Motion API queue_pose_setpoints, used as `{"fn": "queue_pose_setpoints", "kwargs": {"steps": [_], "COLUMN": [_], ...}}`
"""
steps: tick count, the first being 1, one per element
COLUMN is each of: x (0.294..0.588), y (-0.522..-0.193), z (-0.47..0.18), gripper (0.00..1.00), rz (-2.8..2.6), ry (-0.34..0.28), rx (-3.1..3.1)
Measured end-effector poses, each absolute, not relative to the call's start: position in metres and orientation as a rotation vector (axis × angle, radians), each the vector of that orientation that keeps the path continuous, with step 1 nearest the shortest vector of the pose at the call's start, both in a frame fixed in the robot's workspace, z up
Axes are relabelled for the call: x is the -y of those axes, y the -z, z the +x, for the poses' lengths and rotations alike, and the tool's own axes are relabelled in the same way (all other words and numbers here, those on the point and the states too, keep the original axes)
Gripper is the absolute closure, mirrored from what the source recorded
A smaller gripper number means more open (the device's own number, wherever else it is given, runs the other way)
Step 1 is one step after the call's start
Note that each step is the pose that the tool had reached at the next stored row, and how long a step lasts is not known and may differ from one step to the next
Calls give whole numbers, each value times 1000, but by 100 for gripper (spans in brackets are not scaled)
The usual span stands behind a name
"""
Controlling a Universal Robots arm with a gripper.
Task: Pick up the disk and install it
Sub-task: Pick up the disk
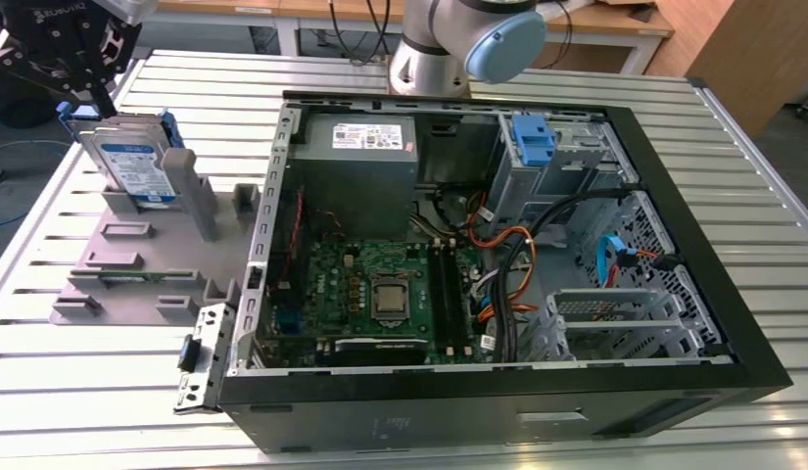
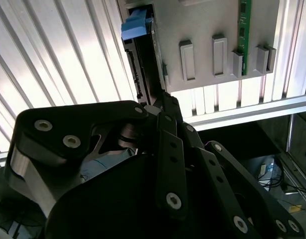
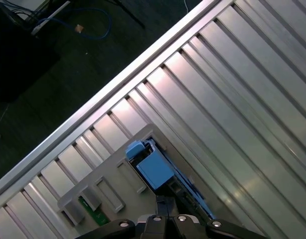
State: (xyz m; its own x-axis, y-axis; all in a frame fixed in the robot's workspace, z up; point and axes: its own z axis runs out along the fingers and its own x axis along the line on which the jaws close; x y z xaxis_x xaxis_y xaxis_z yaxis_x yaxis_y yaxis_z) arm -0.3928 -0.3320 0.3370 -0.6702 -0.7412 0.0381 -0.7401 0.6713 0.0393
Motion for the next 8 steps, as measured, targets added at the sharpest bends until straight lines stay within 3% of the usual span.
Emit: {"fn": "queue_pose_setpoints", "kwargs": {"steps": [8], "x": [332], "y": [-337], "z": [-393], "gripper": [89], "rz": [1349], "ry": [29], "rx": [2780]}}
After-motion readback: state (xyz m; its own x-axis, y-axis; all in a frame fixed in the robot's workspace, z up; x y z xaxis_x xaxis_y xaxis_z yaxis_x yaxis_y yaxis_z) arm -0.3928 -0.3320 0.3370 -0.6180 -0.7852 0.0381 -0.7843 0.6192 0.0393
